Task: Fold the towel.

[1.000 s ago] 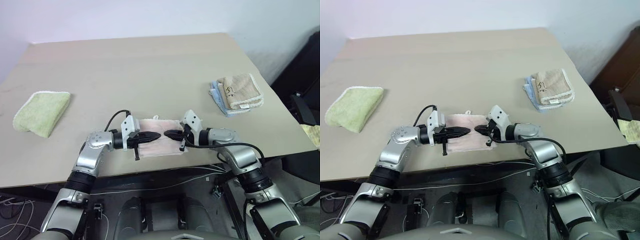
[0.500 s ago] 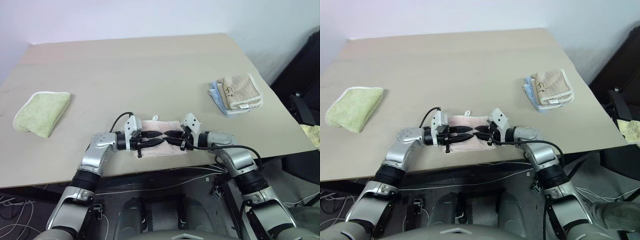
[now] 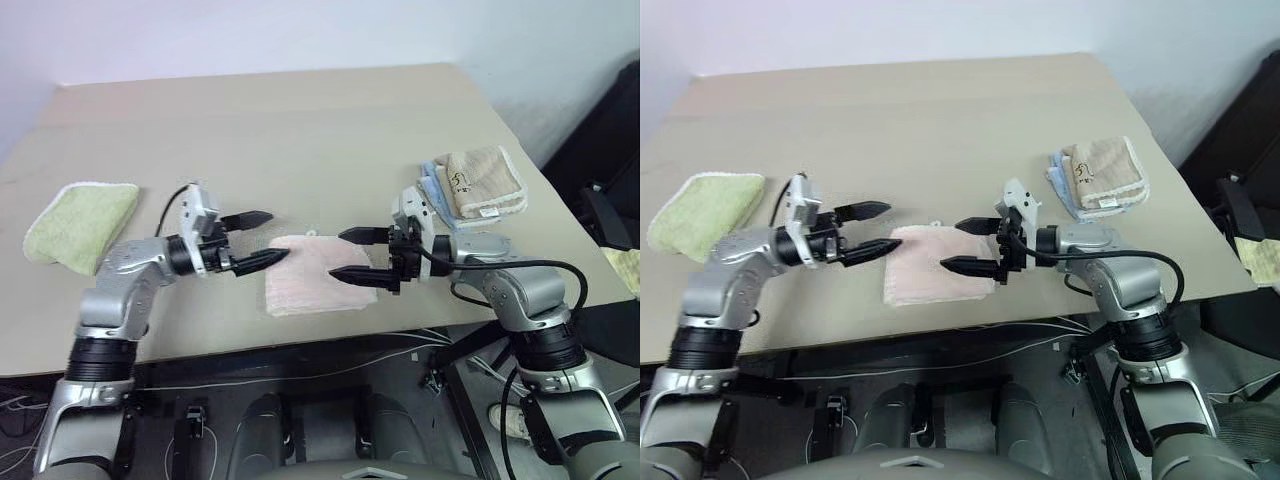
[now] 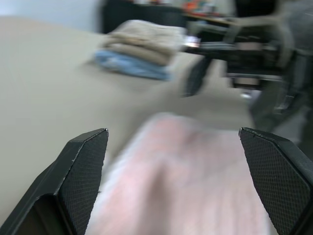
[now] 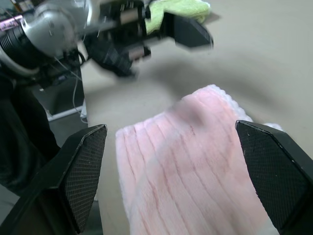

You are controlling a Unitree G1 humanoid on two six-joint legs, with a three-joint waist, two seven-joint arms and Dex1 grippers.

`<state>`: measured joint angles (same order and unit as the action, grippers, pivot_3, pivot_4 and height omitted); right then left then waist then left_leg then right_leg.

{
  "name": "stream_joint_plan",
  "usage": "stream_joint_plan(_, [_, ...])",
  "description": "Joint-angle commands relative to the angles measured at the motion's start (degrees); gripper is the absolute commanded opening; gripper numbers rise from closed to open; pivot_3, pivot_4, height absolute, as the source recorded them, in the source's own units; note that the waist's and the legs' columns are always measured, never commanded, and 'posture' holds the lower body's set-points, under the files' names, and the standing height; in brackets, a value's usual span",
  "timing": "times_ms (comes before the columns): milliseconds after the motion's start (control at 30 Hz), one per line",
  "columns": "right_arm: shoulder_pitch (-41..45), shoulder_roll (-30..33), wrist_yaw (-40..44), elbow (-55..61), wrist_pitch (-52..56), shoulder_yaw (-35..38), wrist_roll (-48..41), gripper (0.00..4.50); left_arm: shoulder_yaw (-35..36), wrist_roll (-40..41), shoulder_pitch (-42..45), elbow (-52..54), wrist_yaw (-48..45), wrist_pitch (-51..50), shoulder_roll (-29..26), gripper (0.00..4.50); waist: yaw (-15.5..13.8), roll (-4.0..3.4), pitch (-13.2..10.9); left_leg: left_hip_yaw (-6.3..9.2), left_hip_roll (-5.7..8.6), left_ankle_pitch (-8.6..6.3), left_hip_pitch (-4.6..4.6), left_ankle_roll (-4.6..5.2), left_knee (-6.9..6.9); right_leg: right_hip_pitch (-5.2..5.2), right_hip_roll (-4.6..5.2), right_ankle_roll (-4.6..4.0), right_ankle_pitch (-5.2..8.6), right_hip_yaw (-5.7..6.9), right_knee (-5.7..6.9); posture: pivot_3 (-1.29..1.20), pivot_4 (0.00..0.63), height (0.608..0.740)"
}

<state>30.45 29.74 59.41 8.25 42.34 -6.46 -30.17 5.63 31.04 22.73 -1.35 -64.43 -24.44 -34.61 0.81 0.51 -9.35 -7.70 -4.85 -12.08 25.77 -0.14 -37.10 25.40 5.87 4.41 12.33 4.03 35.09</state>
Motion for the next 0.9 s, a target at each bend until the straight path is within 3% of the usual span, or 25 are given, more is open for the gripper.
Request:
stream_joint_plan(33, [-0.7,0.7,-0.5,2.7,0.1,2.3,-2.0,4.48,5.1,4.9,-4.1,4.2,7.8,-15.0,-3.8,4.5,0.2,-0.01,0.0,0.0,0.0,0.0,0.0,0.01,0.02,0.0,0.0,0.0,0.0,-0.02,-0.01,0.0,0.15,0.74])
stream_joint_plan(233, [-2.5,-0.3,-2.6,2.4,1.0,2.9,-3.2,4.48,12.5,16.8,-5.8,5.8,15.3,-34.3,-3.6,4.5,-0.2,0.18,-0.2,0.03,0.0,-0.03,0.0,-0.05,0.01,0.03,0.01,0.0,0.01,-0.02,0.0,0.0,0.15,0.74])
stream_joint_plan(467, [-2.7,-1.6,-5.7,1.8,2.0,3.4,-3.8,4.48,12.9,27.7,-5.5,7.6,22.2,-50.7,1.4,4.5,0.0,0.21,-0.2,0.02,0.02,-0.03,0.01,-0.05,0.04,0.01,0.02,0.01,0.01,-0.02,-0.02,0.0,0.15,0.74])
stream_joint_plan(700, [-3.4,-0.4,-7.8,1.7,1.8,4.5,-2.8,4.48,8.7,27.0,-4.6,4.8,29.3,-55.0,9.3,4.5,-0.2,0.22,-0.2,0.02,0.04,-0.02,-0.01,-0.05,0.0,-0.03,0.02,0.01,0.01,-0.03,0.0,0.0,0.15,0.74])
stream_joint_plan(900, [-4.9,0.8,-9.3,3.1,1.8,5.3,-2.9,4.48,10.5,27.9,-1.4,1.2,32.7,-56.6,13.5,4.5,-0.8,0.21,-0.2,0.07,0.12,-0.03,-0.09,-0.05,-0.07,-0.05,0.1,0.0,0.0,0.0,-0.05,0.0,0.15,0.74])
